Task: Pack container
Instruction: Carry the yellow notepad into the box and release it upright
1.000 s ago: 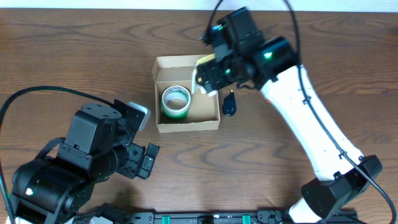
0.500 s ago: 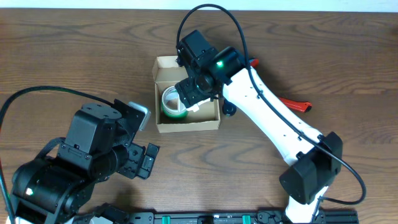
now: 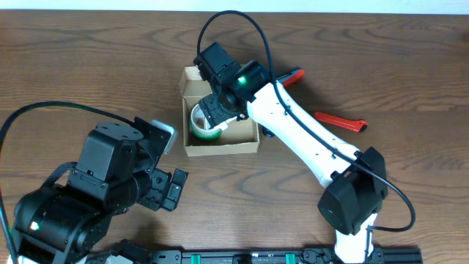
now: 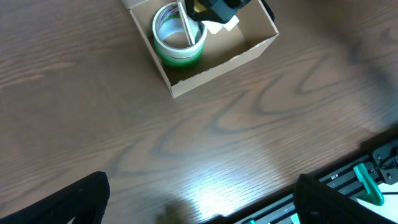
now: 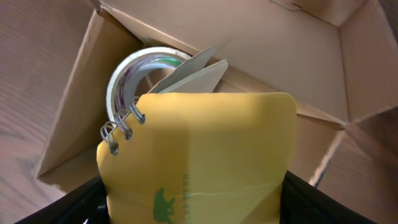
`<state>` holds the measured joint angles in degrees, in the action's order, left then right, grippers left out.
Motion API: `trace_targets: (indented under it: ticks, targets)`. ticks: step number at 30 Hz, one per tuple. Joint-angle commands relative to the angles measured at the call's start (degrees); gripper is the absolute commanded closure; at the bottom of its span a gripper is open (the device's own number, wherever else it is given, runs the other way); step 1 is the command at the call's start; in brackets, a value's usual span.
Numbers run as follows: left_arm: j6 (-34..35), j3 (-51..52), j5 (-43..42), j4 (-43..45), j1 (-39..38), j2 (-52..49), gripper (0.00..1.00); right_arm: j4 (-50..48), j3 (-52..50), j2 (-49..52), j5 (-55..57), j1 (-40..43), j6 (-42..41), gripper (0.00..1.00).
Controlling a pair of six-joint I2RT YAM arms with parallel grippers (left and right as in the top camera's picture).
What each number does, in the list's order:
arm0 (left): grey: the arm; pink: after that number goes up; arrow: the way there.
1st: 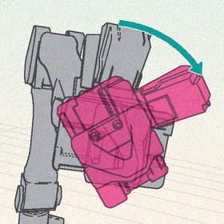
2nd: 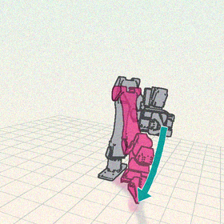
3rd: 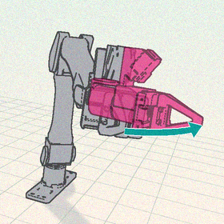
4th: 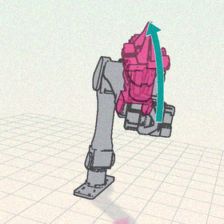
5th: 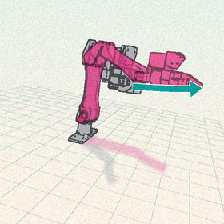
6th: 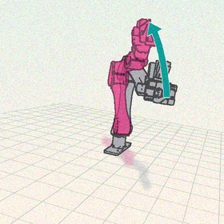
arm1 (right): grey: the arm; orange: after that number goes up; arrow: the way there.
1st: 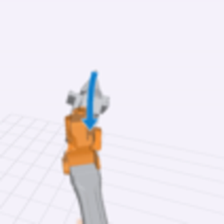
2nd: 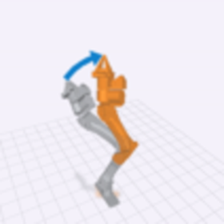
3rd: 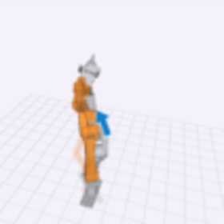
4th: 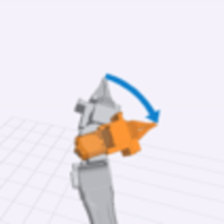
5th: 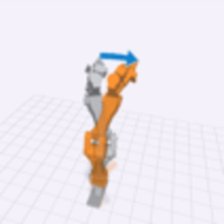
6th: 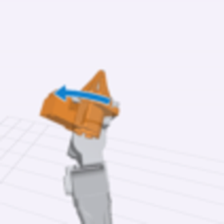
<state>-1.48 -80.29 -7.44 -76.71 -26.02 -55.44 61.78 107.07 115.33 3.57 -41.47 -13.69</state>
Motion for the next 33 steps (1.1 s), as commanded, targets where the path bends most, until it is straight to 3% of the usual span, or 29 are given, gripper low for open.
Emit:
trace_targets:
  ticks: [1, 7, 14, 20, 33]
  targets:
    - [0.4, -0.5, 0.4, -0.2, 0.1, 0.1, 0.05, -1.2, 0.0, 0.9, 1.5, -0.5, -1.1, 0.27]
    - [0.4, -0.5, 0.4, -0.2, 0.1, 0.1, 0.05, -1.0, 2.8, 0.7, 3.5, -0.5, -1.1, 0.28]
    - [0.4, -0.5, 0.4, -0.2, 0.1, 0.1, 0.05, 8.4, 11.5, 0.6, 4.3, 0.2, 0.4, 0.28]
    - [0.4, -0.5, 0.4, -0.2, 0.1, 0.1, 0.05, 15.3, 12.2, 1.4, 5.7, 0.2, 0.5, 0.26]
    - [0.4, -0.5, 0.4, -0.2, 0.1, 0.1, 0.05, 10.5, 12.2, 9.0, 5.9, -1.4, 1.1, 0.26]
